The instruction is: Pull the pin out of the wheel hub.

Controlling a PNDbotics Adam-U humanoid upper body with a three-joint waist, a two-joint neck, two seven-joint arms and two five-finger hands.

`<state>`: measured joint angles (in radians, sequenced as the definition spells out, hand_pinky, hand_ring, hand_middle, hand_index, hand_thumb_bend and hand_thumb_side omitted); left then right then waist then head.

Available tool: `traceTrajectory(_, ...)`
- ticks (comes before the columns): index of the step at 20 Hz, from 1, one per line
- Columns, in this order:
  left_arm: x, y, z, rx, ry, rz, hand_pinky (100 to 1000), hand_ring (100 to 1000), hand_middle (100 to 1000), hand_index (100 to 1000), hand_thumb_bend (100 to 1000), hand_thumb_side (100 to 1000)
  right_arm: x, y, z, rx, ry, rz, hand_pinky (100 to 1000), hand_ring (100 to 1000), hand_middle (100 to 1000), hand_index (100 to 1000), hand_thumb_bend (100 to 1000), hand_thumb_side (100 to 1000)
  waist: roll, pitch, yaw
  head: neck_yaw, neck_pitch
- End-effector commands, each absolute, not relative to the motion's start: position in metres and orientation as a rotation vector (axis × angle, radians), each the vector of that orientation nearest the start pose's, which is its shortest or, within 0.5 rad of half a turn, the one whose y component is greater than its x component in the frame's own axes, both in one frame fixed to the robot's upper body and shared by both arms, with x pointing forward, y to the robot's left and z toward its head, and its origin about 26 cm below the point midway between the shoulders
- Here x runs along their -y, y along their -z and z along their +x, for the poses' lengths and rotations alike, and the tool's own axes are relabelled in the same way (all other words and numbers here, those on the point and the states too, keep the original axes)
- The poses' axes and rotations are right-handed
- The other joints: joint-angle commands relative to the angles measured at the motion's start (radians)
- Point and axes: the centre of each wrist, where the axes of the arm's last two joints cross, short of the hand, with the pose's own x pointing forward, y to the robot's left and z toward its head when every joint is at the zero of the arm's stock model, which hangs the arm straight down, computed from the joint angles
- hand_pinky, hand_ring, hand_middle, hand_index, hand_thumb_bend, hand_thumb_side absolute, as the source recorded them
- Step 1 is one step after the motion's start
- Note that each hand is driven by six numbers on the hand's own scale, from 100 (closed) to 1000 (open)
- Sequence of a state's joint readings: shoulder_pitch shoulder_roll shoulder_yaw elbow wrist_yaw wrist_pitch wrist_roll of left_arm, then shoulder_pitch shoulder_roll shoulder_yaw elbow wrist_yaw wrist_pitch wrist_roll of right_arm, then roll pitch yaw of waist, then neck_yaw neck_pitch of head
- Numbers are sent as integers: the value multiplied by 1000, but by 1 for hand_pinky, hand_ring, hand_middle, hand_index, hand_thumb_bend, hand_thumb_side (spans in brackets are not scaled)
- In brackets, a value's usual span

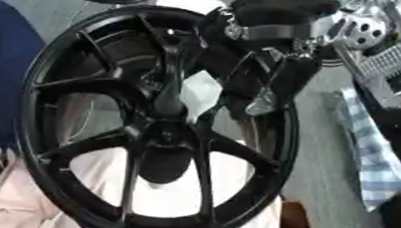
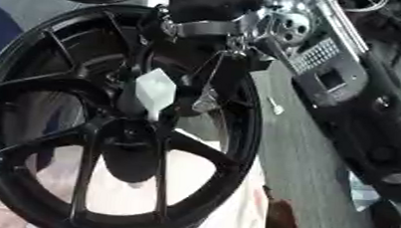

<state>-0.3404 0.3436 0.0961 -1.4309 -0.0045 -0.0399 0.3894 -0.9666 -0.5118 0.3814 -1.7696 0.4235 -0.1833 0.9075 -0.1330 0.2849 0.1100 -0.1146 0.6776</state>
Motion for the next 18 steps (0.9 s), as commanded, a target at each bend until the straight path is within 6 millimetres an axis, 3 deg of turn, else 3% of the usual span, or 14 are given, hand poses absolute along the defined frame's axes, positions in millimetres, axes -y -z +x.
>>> traceTrajectory(1,-333,-99,363,1876,-123,589,596,661,596,706,100,765,153,-340,341,-2117,2591,573,896,851,774,834,539,100,10,-17,2,-3,-12)
traceTrajectory(8,-330,-101,365,1886,-120,575,596,662,597,706,100,767,154,-337,343,-2207,2582,662,848,805,730,830,520,100,11,-9,13,-22,-14)
traceTrajectory(18,-327,-104,367,1897,-121,564,597,664,597,706,100,768,153,-320,354,-2278,2651,620,790,742,666,790,504,100,10,1,24,-35,-5)
